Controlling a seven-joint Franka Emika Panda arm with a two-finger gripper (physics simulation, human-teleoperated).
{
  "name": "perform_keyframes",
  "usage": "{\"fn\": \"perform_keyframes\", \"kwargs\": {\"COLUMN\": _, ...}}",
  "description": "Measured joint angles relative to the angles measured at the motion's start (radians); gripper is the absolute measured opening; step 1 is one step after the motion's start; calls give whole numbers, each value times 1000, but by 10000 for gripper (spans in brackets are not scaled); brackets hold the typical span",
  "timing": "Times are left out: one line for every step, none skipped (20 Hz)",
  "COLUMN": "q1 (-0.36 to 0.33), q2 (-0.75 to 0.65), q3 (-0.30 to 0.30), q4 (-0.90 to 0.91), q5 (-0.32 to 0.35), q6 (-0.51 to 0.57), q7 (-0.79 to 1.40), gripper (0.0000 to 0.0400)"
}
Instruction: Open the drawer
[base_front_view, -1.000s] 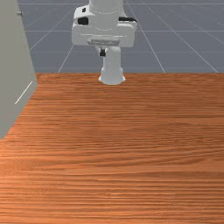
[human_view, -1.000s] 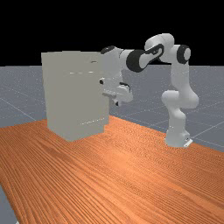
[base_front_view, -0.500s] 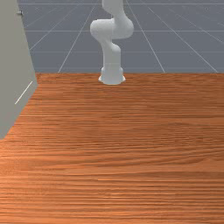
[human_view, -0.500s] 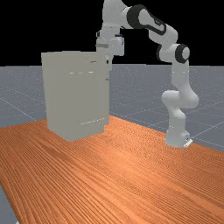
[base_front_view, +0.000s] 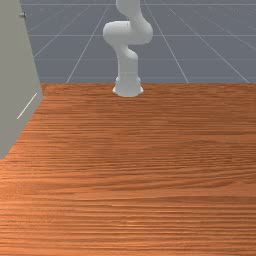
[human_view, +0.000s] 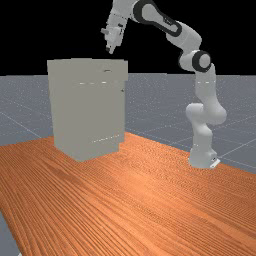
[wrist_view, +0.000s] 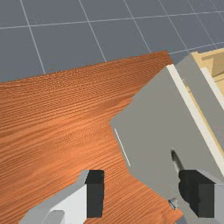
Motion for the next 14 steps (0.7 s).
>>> {"fn": "perform_keyframes", "kwargs": {"q1": -6, "q2": 0, "q3": -5, "q4": 1, "q5": -6, "q6": 7, "q7": -2, "gripper": 310}}
{"fn": "perform_keyframes", "kwargs": {"q1": -10, "q2": -1, "q3": -8, "q4": 1, "q5": -9, "q6": 11, "q7": -4, "gripper": 346}}
{"fn": "perform_keyframes", "kwargs": {"q1": -13, "q2": -1, "q3": -9, "q4": 1, "q5": -11, "q6": 13, "q7": -4, "gripper": 367}}
{"fn": "perform_keyframes", "kwargs": {"q1": -14, "q2": 1, "q3": -10, "q4": 2, "q5": -12, "q6": 17, "q7": 1, "gripper": 380}}
{"fn": "perform_keyframes", "kwargs": {"q1": -14, "q2": 5, "q3": -10, "q4": 2, "q5": -12, "q6": 24, "q7": 7, "gripper": 388}}
{"fn": "perform_keyframes", "kwargs": {"q1": -14, "q2": 9, "q3": -10, "q4": 1, "q5": -13, "q6": 37, "q7": 11, "gripper": 393}}
{"fn": "perform_keyframes", "kwargs": {"q1": -15, "q2": 13, "q3": -11, "q4": 0, "q5": -13, "q6": 49, "q7": 13, "gripper": 396}}
{"fn": "perform_keyframes", "kwargs": {"q1": -17, "q2": 20, "q3": -14, "q4": 2, "q5": -14, "q6": 55, "q7": 11, "gripper": 397}}
{"fn": "perform_keyframes", "kwargs": {"q1": -22, "q2": 27, "q3": -17, "q4": 1, "q5": -15, "q6": 59, "q7": 9, "gripper": 398}}
{"fn": "perform_keyframes", "kwargs": {"q1": -26, "q2": 32, "q3": -21, "q4": 1, "q5": -15, "q6": 65, "q7": 9, "gripper": 399}}
{"fn": "perform_keyframes", "kwargs": {"q1": -31, "q2": 38, "q3": -25, "q4": 2, "q5": -16, "q6": 74, "q7": 9, "gripper": 399}}
{"fn": "perform_keyframes", "kwargs": {"q1": -37, "q2": 44, "q3": -30, "q4": 2, "q5": -17, "q6": 83, "q7": 11, "gripper": 400}}
{"fn": "perform_keyframes", "kwargs": {"q1": -44, "q2": 50, "q3": -35, "q4": 3, "q5": -18, "q6": 93, "q7": 13, "gripper": 400}}
{"fn": "perform_keyframes", "kwargs": {"q1": -50, "q2": 56, "q3": -39, "q4": 3, "q5": -19, "q6": 101, "q7": 15, "gripper": 400}}
